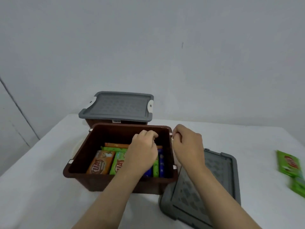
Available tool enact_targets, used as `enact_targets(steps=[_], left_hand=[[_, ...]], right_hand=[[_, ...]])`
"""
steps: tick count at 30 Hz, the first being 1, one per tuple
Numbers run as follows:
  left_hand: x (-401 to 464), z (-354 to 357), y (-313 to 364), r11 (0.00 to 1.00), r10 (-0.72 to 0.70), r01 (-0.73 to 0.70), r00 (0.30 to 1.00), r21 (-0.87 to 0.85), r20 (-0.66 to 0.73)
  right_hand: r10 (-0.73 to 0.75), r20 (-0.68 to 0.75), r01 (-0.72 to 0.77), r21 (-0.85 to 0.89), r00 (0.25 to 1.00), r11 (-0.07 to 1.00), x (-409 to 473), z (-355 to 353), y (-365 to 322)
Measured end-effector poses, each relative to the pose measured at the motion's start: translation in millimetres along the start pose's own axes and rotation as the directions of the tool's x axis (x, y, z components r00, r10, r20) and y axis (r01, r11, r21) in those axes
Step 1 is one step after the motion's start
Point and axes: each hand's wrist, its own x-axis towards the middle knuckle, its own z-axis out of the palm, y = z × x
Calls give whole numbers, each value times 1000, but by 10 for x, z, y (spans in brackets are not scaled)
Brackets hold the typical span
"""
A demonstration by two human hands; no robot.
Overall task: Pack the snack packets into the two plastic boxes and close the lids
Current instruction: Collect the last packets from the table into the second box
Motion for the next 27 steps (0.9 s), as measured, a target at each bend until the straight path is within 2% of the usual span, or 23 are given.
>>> enact_targets(steps=[3, 6, 9, 14, 19, 23, 25, 27], left_hand=[[62, 347, 422, 987, 141, -148, 985, 67, 103], [162, 747, 802, 970, 199, -220, 964, 105, 179], [198, 1179, 1126, 972, 207, -230, 936, 49, 284], [129, 1908, 1593, 969, 203, -245, 852, 24, 482], [75, 2454, 1975, 973, 177, -228, 816, 25, 550], [80, 2843, 2277, 965, 189, -260, 801, 45, 568], [110, 3059, 2451, 954, 207, -297, 768, 51, 606], [181, 3252, 2640, 935, 241, -353, 707, 36, 665]], right_hand=[[29, -129, -28, 15, 991, 999, -72, -376, 308], [62, -202, -63, 4, 977, 998, -146, -765, 662], [93, -241, -108, -53, 966, 993, -218, -1149, 1044], [196, -338, -243, -102, 920, 965, -415, -1767, 1719], [251, -375, -327, -155, 893, 932, -606, -2213, 2336], [295, -298, -366, -221, 908, 904, -769, -2418, 2778], [352, -155, -383, -281, 923, 880, -867, -2483, 3021], [484, 63, -433, -359, 873, 827, -982, -2503, 3223]])
